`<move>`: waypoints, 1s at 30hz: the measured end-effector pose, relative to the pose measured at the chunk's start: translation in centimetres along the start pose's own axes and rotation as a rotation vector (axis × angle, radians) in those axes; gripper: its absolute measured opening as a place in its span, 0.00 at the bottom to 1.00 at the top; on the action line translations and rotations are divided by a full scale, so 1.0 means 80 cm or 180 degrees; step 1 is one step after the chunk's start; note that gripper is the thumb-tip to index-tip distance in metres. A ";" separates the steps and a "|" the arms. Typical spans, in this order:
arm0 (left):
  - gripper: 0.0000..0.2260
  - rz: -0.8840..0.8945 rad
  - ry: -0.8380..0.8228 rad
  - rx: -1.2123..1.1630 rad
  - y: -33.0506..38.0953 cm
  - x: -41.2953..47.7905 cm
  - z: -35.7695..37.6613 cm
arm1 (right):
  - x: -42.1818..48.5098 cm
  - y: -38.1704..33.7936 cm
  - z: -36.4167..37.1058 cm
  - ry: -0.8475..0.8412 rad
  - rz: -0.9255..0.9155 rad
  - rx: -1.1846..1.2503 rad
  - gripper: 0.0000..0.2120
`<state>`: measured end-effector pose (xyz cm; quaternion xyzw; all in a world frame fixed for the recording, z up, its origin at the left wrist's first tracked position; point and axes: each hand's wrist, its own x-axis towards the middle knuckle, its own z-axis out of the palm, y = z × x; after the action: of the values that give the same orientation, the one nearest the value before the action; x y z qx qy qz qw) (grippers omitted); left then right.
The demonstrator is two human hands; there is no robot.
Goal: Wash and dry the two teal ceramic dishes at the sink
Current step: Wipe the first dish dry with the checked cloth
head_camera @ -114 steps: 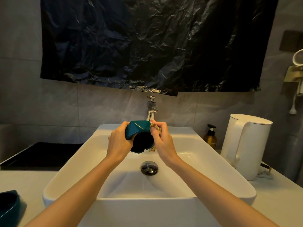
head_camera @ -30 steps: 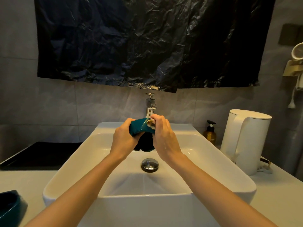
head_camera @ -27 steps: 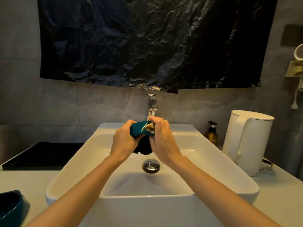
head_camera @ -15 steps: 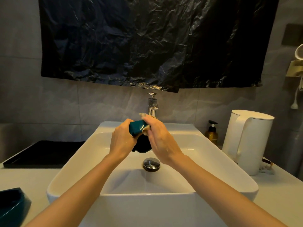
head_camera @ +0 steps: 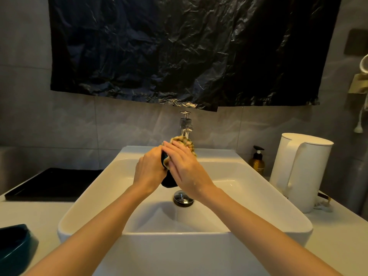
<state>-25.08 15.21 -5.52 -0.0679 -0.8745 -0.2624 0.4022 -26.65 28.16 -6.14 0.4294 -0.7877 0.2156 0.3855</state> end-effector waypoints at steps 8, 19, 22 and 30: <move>0.15 -0.0988 0.0108 -0.1178 -0.005 0.012 -0.003 | -0.008 0.014 -0.013 0.0328 0.0898 0.1082 0.20; 0.15 -0.1038 -0.0112 -0.1449 -0.001 0.009 0.001 | -0.003 0.013 -0.013 0.0502 0.0655 0.0816 0.18; 0.13 -0.1401 -0.0124 -0.1922 0.003 0.013 -0.002 | -0.008 0.016 -0.012 0.0505 0.0926 0.1128 0.19; 0.14 -0.0940 -0.0238 -0.1472 -0.001 0.008 0.004 | -0.004 0.008 -0.011 0.0501 0.0327 0.0329 0.20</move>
<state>-25.75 15.24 -5.23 -0.0393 -0.8061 -0.5081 0.3008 -26.68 29.23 -5.84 0.3896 -0.7637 0.3085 0.4120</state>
